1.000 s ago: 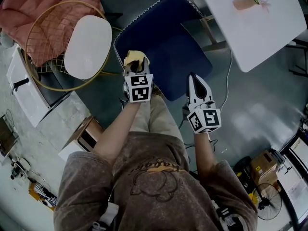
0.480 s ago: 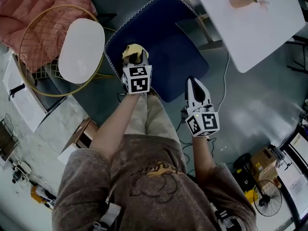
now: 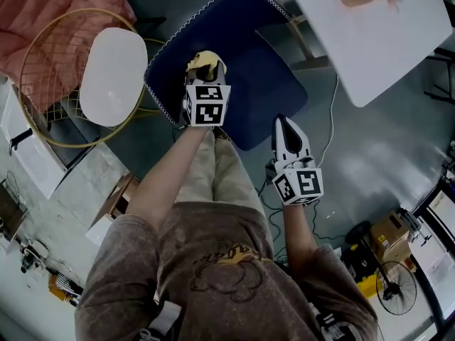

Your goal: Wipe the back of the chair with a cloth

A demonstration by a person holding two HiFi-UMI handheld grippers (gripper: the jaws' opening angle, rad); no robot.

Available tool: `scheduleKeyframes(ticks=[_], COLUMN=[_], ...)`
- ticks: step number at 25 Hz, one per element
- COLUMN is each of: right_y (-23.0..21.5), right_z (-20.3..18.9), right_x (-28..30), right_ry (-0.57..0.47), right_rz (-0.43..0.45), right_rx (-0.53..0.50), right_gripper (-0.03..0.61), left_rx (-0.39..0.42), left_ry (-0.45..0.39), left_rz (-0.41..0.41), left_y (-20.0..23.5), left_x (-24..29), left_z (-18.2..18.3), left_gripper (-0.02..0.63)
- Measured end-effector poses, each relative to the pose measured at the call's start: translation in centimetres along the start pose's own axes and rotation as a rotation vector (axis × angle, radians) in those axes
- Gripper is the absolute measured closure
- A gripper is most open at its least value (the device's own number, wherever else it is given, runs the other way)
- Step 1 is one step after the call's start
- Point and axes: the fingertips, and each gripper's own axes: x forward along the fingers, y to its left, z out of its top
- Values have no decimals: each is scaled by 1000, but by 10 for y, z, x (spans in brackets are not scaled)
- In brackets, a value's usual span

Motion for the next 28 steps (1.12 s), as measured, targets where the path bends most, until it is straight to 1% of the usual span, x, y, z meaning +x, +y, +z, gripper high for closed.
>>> scheduleKeyframes(ticks=[4,8,13,19,24,28], right_y=[-2,-9,-17,-25,-36,-43], right_z=[-2,-3,-6,-8,-15,-20], right_x=[1,0,-4,-11,-17,-20], right_ry=[2,1,3,9,21,25], right_rz=[-6,-18,-36,-62,-83,-91], right_rx=[5,11,20,31,38,40], right_gripper=[552,552,552,552,552,552], left_rx=[36,111,209,276,315,345], left_ry=[-17,-34,-54,-84,-103,-113], left_rz=[-28,-62,-131,-210,-285,-325], left_y=[-12,-30,-54,-84,-115,-132], left_x=[16,39,63,90,106,113], left_z=[15,34,56,75,93,99], left_gripper=[561,561,561,561,561,561])
